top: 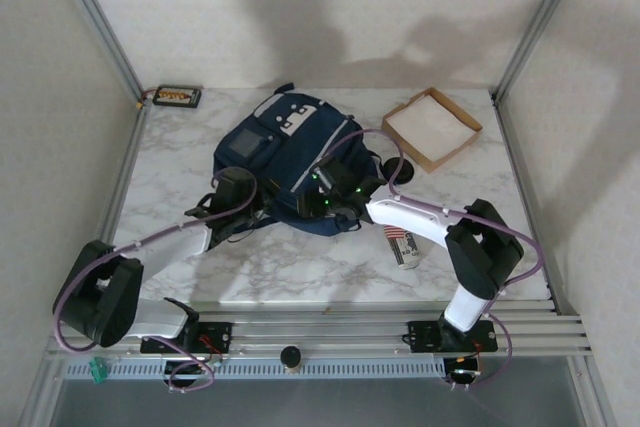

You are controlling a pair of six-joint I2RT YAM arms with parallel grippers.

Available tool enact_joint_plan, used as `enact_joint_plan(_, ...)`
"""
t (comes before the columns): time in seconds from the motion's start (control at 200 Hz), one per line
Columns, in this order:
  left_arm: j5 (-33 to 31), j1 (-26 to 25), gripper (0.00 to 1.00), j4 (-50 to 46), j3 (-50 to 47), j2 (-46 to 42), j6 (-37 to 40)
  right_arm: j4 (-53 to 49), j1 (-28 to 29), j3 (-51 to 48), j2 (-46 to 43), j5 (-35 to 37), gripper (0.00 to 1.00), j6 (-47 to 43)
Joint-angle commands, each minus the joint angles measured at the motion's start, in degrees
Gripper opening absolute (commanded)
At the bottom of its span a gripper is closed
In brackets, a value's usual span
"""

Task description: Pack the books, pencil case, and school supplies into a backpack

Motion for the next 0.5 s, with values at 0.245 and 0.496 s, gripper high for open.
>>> enact_joint_plan(0.245,3.2,0.4,0.43,9.4,7.9,12.4,-3.5,1.7,-0.2,-0.2,-0.3,2.2,0.52,4.0)
enact_joint_plan(0.496,4.2,0.4,0.38,11.9,9.0,14.2,-5.1,-3.9,4.1,3.5,4.0,7.9,0.48,14.7)
